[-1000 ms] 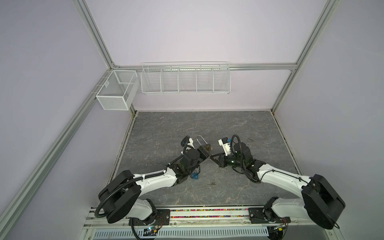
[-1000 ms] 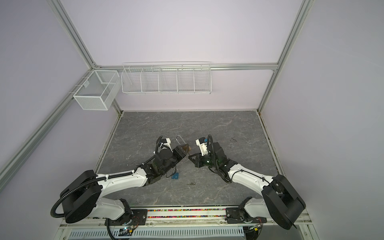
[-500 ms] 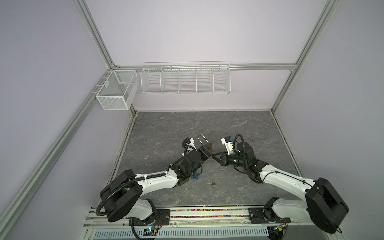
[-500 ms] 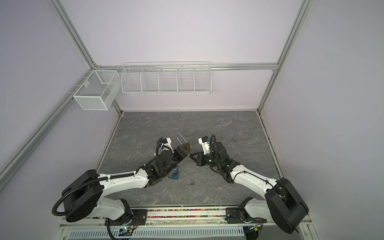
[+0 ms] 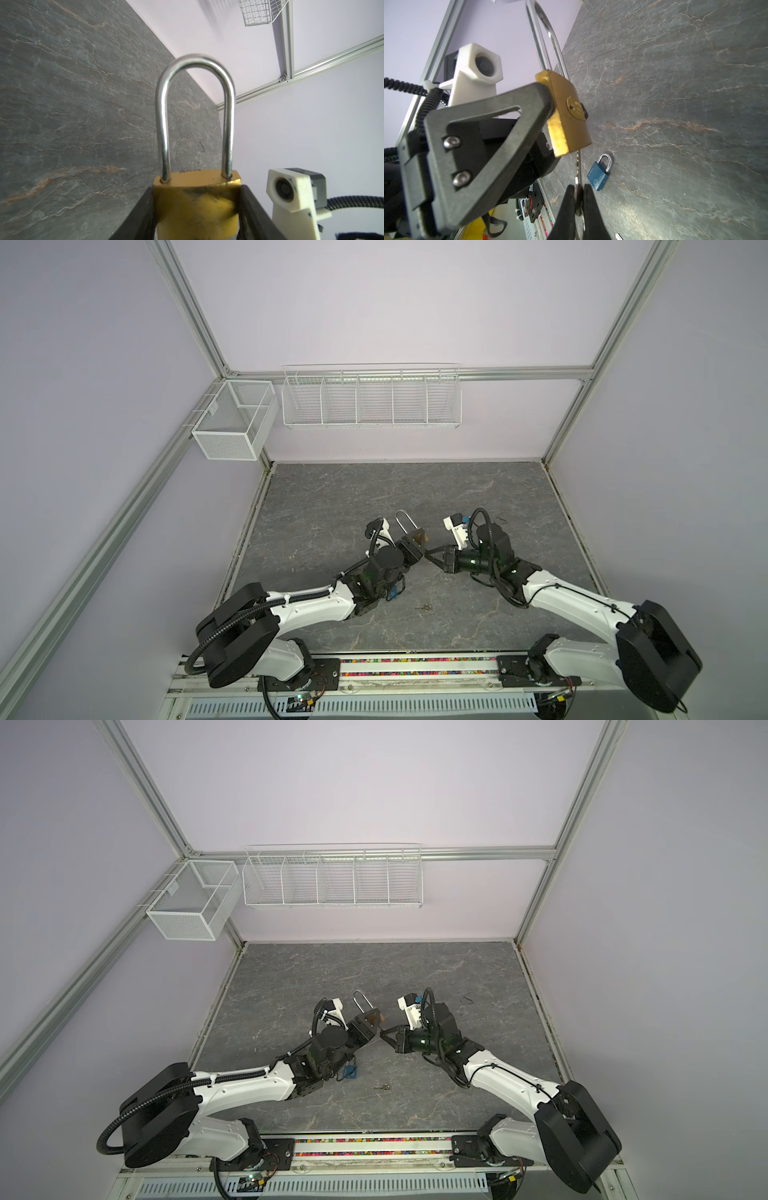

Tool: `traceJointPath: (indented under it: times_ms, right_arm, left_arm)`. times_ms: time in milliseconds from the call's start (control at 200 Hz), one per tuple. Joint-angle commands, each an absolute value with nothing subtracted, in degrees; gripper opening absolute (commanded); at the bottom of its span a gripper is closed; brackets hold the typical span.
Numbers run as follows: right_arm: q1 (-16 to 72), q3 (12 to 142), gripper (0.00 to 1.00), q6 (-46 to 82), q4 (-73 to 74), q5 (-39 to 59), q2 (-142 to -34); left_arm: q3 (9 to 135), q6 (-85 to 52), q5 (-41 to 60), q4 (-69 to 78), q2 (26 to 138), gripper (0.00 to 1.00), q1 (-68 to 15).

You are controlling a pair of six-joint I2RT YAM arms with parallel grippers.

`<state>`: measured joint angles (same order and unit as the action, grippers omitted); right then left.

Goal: Unlock with the key

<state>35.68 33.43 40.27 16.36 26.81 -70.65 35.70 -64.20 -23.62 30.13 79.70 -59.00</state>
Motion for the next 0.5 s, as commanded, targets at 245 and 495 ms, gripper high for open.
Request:
traceJointPath:
  times_ms: [245,495]
  right_arm:
    - [35.29,33.22,0.06,43.01,21.47,20.65,-70.18]
    - [35.58,33.38,0.06,43.17,20.75,21.55,-70.11]
  left_arm:
    - [36.28,-63.14,-28.07,32.26,77.07,0.00,-59.74]
    - [36.12,-62.58,-28.96,32.97,76.41,0.00,-59.33]
